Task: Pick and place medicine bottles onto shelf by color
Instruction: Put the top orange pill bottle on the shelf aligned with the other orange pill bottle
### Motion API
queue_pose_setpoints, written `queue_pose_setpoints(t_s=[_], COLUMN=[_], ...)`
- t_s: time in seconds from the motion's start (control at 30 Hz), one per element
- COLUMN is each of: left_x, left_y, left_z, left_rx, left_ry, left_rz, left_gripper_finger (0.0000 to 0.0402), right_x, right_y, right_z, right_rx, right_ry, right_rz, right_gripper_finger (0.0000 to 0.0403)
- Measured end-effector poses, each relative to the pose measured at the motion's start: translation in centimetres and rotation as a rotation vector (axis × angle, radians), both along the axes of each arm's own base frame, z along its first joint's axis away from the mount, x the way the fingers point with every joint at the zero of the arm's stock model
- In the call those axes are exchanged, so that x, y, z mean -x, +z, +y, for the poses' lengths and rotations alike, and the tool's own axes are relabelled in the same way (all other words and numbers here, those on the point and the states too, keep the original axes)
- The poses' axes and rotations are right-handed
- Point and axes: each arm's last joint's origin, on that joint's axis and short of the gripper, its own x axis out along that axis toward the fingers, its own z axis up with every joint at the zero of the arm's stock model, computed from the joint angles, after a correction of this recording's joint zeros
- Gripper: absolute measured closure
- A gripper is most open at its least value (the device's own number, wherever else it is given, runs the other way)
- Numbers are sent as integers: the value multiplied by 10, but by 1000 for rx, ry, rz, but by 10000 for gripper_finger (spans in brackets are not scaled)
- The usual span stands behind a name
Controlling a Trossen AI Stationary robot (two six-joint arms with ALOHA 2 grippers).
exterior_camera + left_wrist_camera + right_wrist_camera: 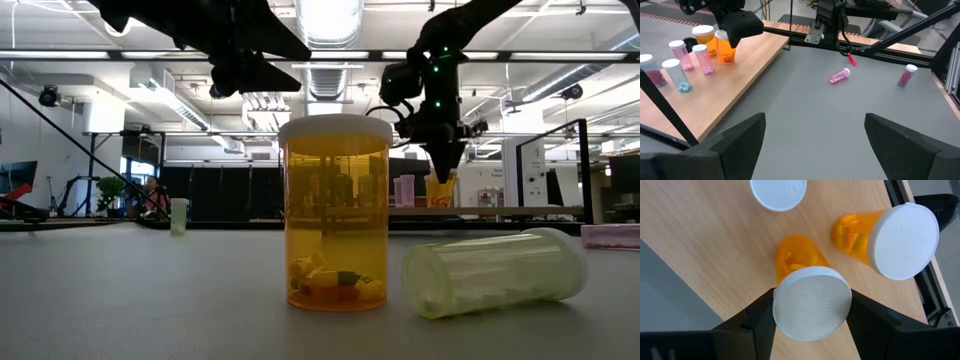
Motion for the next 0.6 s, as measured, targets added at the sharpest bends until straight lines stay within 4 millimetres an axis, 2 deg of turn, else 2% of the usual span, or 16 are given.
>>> queue_pose_setpoints(t_s=[0.6], left_x=[0], left_y=[0], left_z=[2], left_rx=[2], left_ry=[8], left_rz=[-1], left_gripper_finger=[77], right_x=[1], right_y=[0], right_z=[-1], right_rx=[6], right_ry=[29], right_rz=[12], right_gripper_finger=[204])
